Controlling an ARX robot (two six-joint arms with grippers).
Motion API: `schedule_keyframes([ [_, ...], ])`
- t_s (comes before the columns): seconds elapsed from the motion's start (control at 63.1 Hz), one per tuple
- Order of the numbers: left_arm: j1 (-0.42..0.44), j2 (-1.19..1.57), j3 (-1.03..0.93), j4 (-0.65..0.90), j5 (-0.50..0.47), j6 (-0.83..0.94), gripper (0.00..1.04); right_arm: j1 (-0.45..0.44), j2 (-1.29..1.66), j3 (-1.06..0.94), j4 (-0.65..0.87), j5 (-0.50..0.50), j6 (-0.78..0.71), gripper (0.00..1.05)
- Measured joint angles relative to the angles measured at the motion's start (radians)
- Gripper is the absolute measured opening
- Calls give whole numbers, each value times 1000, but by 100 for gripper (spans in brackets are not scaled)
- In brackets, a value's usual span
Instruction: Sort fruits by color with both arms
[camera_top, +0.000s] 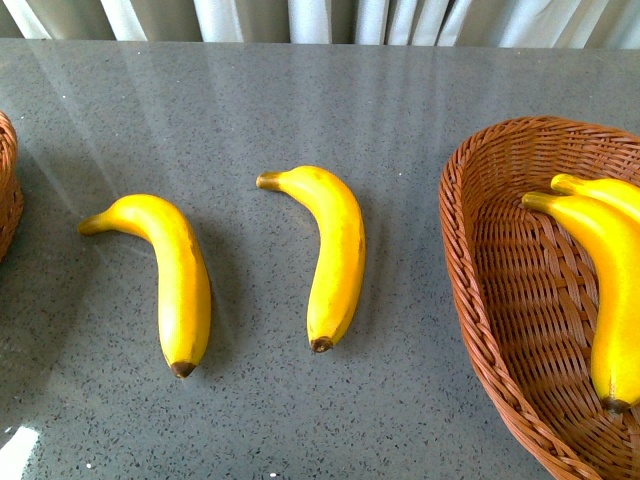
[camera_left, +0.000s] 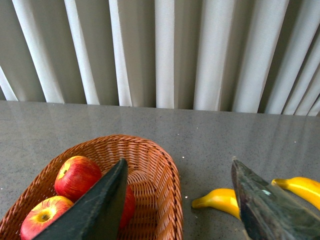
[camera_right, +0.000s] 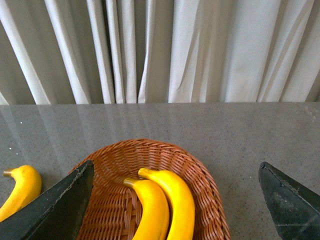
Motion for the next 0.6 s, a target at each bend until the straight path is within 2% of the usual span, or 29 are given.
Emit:
schedule_keyframes([
  [0.19, 0, 0, 0, 0, 0, 0, 97, 0, 0, 0, 0, 0, 0, 96],
  [0.459, 0, 0, 0, 0, 0, 0, 96, -1, 2, 1, -3, -7, 0, 96],
  [0.475, 0, 0, 0, 0, 0, 0, 96, -6, 11, 6, -16, -29, 7, 96],
  [0.507, 0, 0, 0, 0, -1, 0, 96, -51, 77, 58, -148, -183, 23, 96],
  [0.523, 0, 0, 0, 0, 0, 0, 96, -64, 105, 75, -184, -200, 24, 96],
  [0.539, 0, 0, 0, 0, 0, 0, 96, -87, 192, 124, -274, -311, 31, 96],
  [0.554, 0, 0, 0, 0, 1, 0, 96, -93, 254, 154, -315, -365, 34, 96],
  [0.602, 0, 0, 0, 0, 0, 0, 96, -88, 402, 212, -317, -450, 33, 96],
])
